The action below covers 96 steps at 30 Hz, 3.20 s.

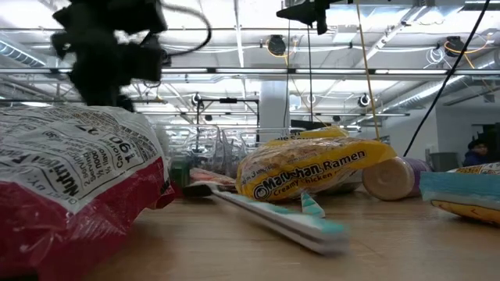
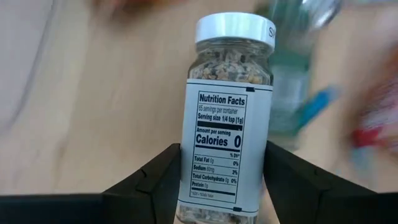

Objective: Pick & Place Food Item
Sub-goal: Adjust the white spice bottle on the table, then adjust the orange spice bottle in the left transparent bin

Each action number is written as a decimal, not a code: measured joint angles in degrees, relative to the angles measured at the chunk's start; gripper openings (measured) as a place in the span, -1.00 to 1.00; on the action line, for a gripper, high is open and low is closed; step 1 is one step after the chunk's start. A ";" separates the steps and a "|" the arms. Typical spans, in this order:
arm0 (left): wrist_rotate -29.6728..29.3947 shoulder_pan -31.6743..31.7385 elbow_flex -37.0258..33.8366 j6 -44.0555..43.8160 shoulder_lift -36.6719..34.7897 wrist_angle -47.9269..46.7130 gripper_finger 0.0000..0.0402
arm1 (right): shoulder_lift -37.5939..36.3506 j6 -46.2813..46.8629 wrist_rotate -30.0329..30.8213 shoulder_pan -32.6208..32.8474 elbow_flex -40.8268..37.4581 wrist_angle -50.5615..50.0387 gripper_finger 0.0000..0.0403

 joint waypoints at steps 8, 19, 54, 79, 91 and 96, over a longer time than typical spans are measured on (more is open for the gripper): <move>-0.90 -1.49 4.61 0.63 -0.07 -0.68 0.00 | 0.00 0.02 0.00 0.02 0.00 0.40 0.38; -1.75 -1.46 4.63 0.65 -0.09 -8.70 0.00 | 0.00 1.03 0.00 0.58 0.00 0.40 0.38; -12.47 2.39 5.63 2.66 -0.15 -11.51 0.21 | 1.20 0.37 0.20 0.76 -0.04 -0.70 0.38; -13.79 29.59 19.86 -9.81 -0.20 -36.71 -0.03 | 1.20 -0.25 0.04 0.74 -0.04 -1.13 0.38; -19.67 41.25 15.60 -13.80 -0.17 -37.17 0.16 | 1.20 -1.11 0.02 0.74 -0.02 -3.88 0.38; -14.74 44.37 10.00 -14.12 -0.17 -34.42 0.33 | 1.20 -2.58 0.02 0.74 -0.02 -3.93 0.38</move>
